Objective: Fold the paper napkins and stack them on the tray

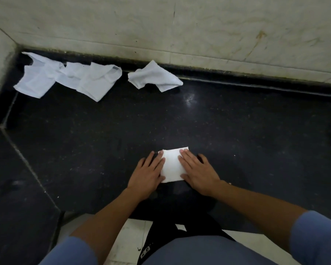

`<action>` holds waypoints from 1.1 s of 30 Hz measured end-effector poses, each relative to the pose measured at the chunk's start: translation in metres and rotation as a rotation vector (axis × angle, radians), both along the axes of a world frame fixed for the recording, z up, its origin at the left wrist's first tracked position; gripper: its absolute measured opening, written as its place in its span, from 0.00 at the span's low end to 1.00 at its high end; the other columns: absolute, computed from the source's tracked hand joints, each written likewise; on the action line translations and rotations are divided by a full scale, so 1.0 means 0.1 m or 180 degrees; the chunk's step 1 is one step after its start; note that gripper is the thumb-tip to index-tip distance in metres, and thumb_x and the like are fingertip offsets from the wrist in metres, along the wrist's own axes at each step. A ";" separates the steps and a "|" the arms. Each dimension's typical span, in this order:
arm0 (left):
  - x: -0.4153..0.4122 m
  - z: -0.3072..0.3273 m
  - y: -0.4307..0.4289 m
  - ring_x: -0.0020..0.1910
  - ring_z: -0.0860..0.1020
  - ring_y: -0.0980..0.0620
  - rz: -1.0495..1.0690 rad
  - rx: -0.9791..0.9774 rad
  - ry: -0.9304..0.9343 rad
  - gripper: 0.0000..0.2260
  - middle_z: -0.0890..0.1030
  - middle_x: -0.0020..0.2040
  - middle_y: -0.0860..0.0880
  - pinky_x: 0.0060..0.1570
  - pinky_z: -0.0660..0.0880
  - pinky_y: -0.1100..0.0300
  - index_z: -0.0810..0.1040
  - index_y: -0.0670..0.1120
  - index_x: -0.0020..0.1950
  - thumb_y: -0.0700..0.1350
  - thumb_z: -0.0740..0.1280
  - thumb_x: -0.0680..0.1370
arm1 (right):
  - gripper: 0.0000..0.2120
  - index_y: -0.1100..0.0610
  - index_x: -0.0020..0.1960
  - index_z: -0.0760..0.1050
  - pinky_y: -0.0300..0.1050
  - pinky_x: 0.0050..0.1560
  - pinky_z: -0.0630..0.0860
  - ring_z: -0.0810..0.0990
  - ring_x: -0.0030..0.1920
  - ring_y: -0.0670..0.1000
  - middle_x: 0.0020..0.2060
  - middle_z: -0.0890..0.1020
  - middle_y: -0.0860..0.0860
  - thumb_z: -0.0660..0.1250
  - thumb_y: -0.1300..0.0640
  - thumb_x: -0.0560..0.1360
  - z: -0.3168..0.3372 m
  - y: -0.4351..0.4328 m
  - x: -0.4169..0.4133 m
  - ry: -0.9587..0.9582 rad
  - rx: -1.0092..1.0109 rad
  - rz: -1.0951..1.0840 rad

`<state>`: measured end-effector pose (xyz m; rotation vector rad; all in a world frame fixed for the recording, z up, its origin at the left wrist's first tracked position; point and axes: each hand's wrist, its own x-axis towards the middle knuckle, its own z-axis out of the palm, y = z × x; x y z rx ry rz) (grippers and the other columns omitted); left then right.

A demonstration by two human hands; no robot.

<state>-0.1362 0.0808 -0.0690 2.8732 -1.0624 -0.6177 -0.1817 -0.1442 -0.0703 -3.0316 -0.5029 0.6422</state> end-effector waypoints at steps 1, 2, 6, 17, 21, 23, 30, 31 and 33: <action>0.00 -0.02 0.02 0.75 0.60 0.45 -0.0040 -0.0052 -0.0070 0.28 0.58 0.77 0.47 0.67 0.65 0.48 0.64 0.46 0.74 0.57 0.62 0.77 | 0.29 0.57 0.71 0.68 0.58 0.65 0.68 0.64 0.73 0.56 0.73 0.66 0.56 0.61 0.42 0.76 0.03 0.02 0.04 -0.0099 0.0039 0.0001; 0.01 -0.03 0.04 0.72 0.65 0.44 -0.0043 -0.0113 -0.0126 0.27 0.63 0.75 0.47 0.63 0.70 0.48 0.70 0.46 0.71 0.57 0.66 0.75 | 0.26 0.56 0.67 0.72 0.57 0.61 0.71 0.69 0.70 0.57 0.70 0.71 0.57 0.64 0.43 0.75 0.06 0.04 0.10 -0.0253 0.0149 -0.0017; 0.04 0.03 0.22 0.66 0.73 0.44 0.0376 -0.0415 -0.0182 0.23 0.72 0.69 0.46 0.57 0.75 0.50 0.76 0.45 0.64 0.52 0.72 0.72 | 0.23 0.54 0.69 0.69 0.53 0.61 0.68 0.69 0.66 0.56 0.67 0.71 0.54 0.62 0.45 0.77 0.26 0.21 0.53 -0.0157 0.0356 -0.0291; 0.27 0.32 0.56 0.58 0.75 0.45 0.1038 -0.0538 -0.0359 0.14 0.77 0.60 0.45 0.55 0.73 0.51 0.78 0.43 0.60 0.49 0.66 0.78 | 0.10 0.55 0.47 0.72 0.45 0.46 0.71 0.77 0.51 0.54 0.51 0.78 0.52 0.64 0.48 0.74 0.41 0.18 0.54 0.1064 0.0633 -0.1246; 0.25 0.49 0.19 0.54 0.75 0.50 0.0778 -0.0535 -0.0274 0.14 0.77 0.57 0.49 0.55 0.73 0.54 0.76 0.47 0.61 0.51 0.62 0.79 | 0.10 0.53 0.44 0.67 0.45 0.41 0.68 0.77 0.49 0.56 0.47 0.80 0.53 0.65 0.48 0.72 0.64 -0.16 0.05 0.0397 0.0813 -0.1195; 0.17 0.56 -0.08 0.52 0.76 0.52 0.0602 -0.0528 -0.0173 0.12 0.78 0.55 0.51 0.54 0.74 0.56 0.75 0.48 0.60 0.51 0.61 0.80 | 0.08 0.53 0.45 0.67 0.45 0.39 0.65 0.78 0.47 0.56 0.45 0.80 0.52 0.65 0.50 0.73 0.75 -0.37 -0.23 0.0242 0.0995 -0.1284; -0.53 0.68 -1.32 0.47 0.78 0.49 -0.0027 -0.0441 -0.0119 0.09 0.80 0.49 0.49 0.45 0.75 0.55 0.76 0.46 0.54 0.49 0.61 0.79 | 0.12 0.52 0.57 0.74 0.49 0.46 0.72 0.78 0.50 0.56 0.52 0.77 0.51 0.61 0.47 0.78 0.98 -1.44 -1.46 -0.0399 0.1004 -0.1683; -0.65 0.71 -1.49 0.47 0.78 0.48 -0.0098 -0.0433 -0.0143 0.09 0.80 0.49 0.48 0.45 0.75 0.55 0.76 0.45 0.53 0.49 0.61 0.79 | 0.12 0.51 0.56 0.74 0.49 0.46 0.72 0.78 0.50 0.55 0.51 0.77 0.51 0.60 0.46 0.79 1.02 -1.60 -1.61 -0.0508 0.0982 -0.1752; -0.96 0.79 -1.90 0.47 0.79 0.45 -0.0348 -0.0423 -0.0167 0.09 0.80 0.49 0.47 0.44 0.74 0.54 0.76 0.45 0.52 0.49 0.61 0.78 | 0.13 0.52 0.55 0.74 0.49 0.45 0.72 0.78 0.49 0.55 0.50 0.77 0.50 0.60 0.45 0.79 1.15 -1.95 -2.01 -0.0725 0.0944 -0.1914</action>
